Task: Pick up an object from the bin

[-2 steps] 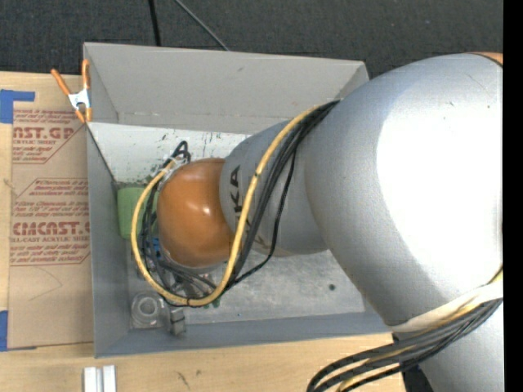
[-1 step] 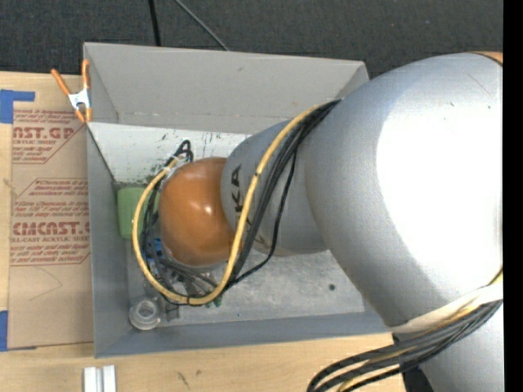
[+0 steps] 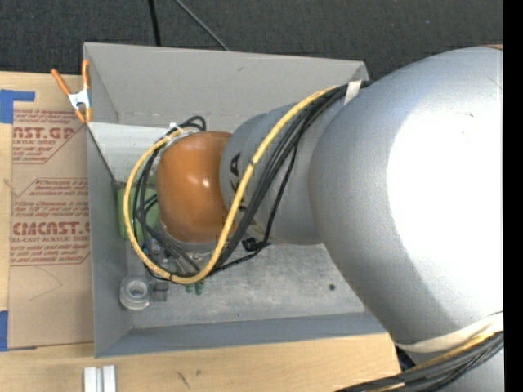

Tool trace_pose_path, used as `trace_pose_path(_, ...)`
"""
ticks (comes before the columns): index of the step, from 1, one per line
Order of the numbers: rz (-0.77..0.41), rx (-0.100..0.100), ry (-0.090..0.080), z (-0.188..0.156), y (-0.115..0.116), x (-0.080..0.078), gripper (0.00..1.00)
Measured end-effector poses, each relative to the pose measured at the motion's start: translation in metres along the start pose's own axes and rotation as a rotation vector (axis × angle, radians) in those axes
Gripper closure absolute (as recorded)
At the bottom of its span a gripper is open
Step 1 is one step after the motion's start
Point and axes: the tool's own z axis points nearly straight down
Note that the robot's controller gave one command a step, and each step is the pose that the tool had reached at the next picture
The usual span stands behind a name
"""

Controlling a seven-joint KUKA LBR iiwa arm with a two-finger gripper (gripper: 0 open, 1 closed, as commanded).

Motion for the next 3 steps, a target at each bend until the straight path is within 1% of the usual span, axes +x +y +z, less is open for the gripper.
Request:
trace_pose_path(1,0.0,0.0,0.003,0.001,0.0,0.001,0.0)
trace_pose_path(2,0.1,0.003,-0.002,-0.046,-0.092,-0.015,0.0)
trace_pose_path(3,-0.068,0.001,0.006,0.048,-0.044,-0.053,0.0)
